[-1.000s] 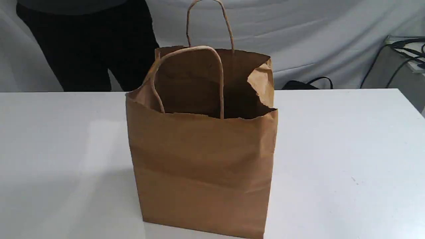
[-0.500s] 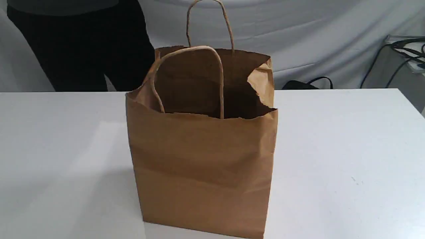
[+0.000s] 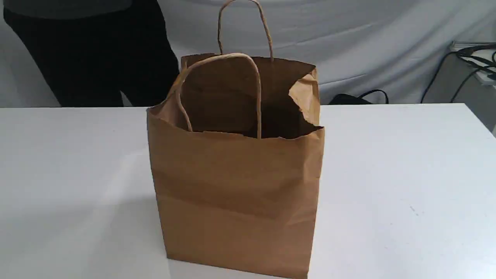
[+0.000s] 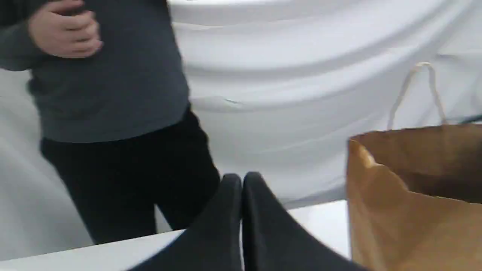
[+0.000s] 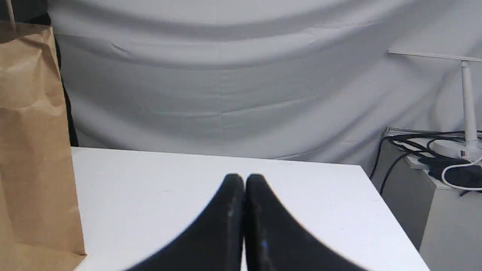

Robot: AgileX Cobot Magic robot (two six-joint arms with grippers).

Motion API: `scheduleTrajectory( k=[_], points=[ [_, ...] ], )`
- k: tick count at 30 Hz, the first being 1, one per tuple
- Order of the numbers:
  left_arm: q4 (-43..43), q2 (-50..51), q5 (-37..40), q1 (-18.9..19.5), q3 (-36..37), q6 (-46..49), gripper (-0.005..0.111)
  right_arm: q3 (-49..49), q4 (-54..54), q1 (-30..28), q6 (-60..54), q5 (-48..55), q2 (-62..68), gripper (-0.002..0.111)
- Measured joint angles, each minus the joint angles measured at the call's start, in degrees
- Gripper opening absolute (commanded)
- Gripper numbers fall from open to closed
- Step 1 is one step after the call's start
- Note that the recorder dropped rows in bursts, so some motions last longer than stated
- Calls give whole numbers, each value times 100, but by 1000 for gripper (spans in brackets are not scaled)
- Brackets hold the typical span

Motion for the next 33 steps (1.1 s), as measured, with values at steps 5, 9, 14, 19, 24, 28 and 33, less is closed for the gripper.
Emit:
scheduleTrajectory(
  k=[5, 9, 14, 19, 24, 28, 33],
  points=[
    [-324, -515, -722, 476, 1000, 14, 0, 0, 0, 0, 3, 0, 0, 0],
    [-410, -954, -1072, 635, 1695, 17, 0, 0, 0, 0, 3, 0, 0, 0],
    [-424, -1412, -1430, 643, 2294, 358, 0, 0, 0, 0, 3, 11, 0, 0],
    [-424, -1615, -1484, 643, 2561, 885, 0, 0, 0, 0, 3, 11, 0, 0],
    [-424, -1627, -1503, 643, 2570, 947, 0, 0, 0, 0, 3, 11, 0, 0],
    [-424, -1627, -1572, 643, 2570, 947, 0, 0, 0, 0, 3, 11, 0, 0],
    [-260, -1627, -1600, 643, 2570, 875, 0, 0, 0, 0, 3, 11, 0, 0]
  ],
)
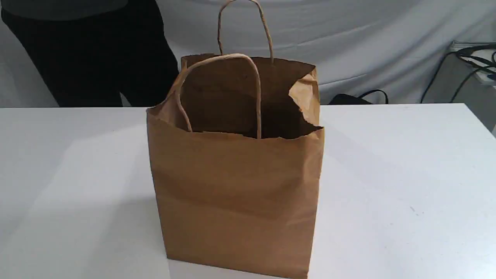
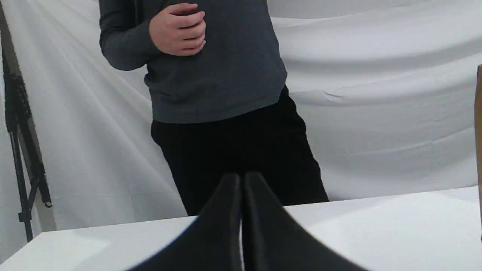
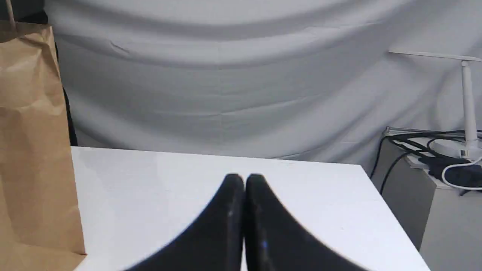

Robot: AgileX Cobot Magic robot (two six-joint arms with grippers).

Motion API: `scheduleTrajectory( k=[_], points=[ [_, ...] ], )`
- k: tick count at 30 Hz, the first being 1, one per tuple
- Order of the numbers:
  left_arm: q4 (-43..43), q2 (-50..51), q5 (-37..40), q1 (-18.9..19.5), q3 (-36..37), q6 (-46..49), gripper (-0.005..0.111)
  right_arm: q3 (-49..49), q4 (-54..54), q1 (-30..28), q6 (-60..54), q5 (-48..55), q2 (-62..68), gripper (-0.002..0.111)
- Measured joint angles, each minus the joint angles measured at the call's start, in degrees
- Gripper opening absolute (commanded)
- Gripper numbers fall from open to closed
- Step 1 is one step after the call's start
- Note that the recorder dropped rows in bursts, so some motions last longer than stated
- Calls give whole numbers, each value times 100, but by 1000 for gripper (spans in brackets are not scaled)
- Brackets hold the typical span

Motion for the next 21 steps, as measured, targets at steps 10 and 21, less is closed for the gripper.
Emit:
scheduleTrajectory(
  k=[10, 21],
  points=[
    [1946, 0, 498, 0, 0, -1953, 0, 0, 0, 0, 0, 0, 0, 0],
    [2030, 0, 1040, 0, 0, -2429, 0, 0, 0, 0, 0, 0, 0, 0]
  ],
)
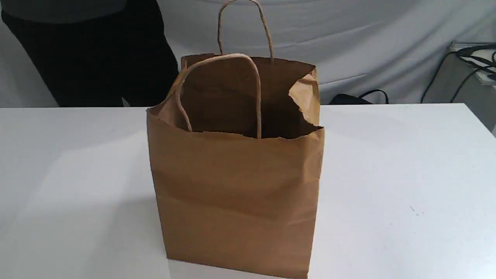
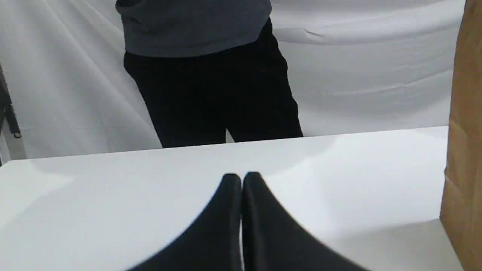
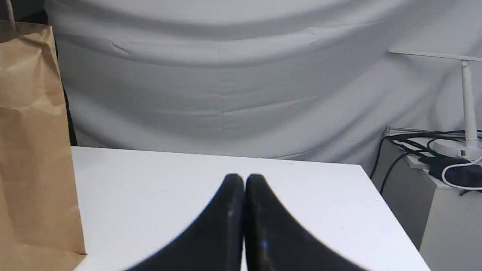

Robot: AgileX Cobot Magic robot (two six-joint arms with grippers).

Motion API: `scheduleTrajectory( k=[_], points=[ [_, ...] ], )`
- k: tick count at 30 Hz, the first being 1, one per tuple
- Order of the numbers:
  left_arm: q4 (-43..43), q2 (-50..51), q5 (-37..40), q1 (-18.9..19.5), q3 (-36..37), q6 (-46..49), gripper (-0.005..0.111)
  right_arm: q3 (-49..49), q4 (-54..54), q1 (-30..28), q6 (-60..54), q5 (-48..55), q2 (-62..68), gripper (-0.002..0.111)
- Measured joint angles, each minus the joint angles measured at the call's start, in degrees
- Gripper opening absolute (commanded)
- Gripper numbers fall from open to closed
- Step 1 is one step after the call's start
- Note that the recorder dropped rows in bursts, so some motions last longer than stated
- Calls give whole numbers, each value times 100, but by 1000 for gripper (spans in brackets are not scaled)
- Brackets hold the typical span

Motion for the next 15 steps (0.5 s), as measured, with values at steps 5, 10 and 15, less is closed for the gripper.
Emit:
scheduleTrajectory(
  k=[5, 10, 15],
  points=[
    [0, 0, 0, 0, 0, -30, 0, 0, 0, 0, 0, 0, 0, 0],
    [0, 0, 12, 0, 0, -39, 0, 0, 0, 0, 0, 0, 0, 0],
    [0, 0, 12, 0, 0, -39, 0, 0, 0, 0, 0, 0, 0, 0]
  ],
)
